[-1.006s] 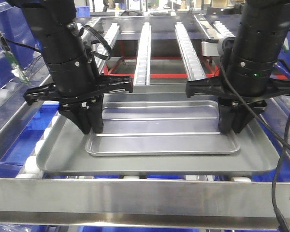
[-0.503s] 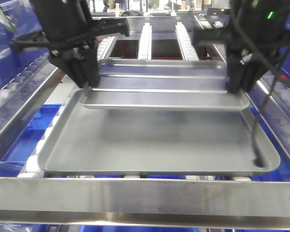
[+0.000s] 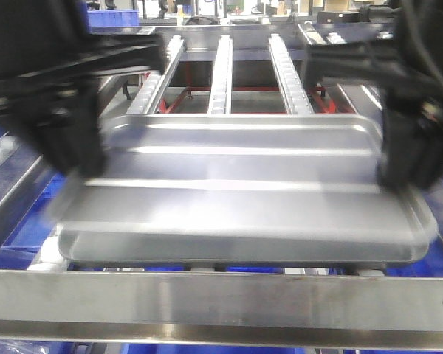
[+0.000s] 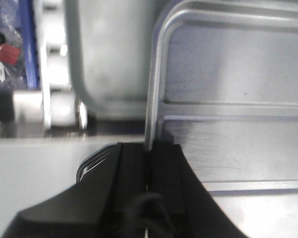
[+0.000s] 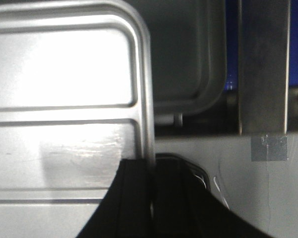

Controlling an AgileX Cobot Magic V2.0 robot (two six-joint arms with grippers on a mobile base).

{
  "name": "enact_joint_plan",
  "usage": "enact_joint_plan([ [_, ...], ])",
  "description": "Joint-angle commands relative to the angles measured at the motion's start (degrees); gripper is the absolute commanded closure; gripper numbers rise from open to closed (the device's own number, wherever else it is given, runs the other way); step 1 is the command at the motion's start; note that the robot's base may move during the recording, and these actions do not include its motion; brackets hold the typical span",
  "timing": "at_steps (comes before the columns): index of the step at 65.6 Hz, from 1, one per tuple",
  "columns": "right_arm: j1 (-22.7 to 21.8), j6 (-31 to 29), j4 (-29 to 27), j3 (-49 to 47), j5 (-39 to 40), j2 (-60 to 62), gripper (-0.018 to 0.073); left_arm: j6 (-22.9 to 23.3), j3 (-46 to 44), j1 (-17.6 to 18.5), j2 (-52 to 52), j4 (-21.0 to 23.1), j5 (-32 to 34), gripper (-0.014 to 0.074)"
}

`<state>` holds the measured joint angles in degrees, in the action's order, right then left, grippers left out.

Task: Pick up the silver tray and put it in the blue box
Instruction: 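Lift the tray with both grippers off the rack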

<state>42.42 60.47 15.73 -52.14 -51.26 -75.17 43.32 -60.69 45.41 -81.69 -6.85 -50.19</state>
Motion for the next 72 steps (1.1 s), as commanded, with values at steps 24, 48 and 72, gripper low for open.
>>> enact_joint_plan([
  [24, 5.2, 5.9, 5.2, 0.9, 0.7, 3.8, 0.0505, 6.8, 4.6, 3.6, 9.7, -4.6, 1.8, 0.0701],
  [48, 5.2, 5.9, 5.3, 0.9, 0.8, 3.8, 0.0505, 6.8, 4.6, 3.6, 9.4, -4.6, 1.6, 0.0701],
  [72, 5.2, 5.9, 5.4, 0.8, 0.8, 3.8, 0.0505, 6.8, 4.6, 3.6, 7.7, -4.8, 1.8, 0.0701],
])
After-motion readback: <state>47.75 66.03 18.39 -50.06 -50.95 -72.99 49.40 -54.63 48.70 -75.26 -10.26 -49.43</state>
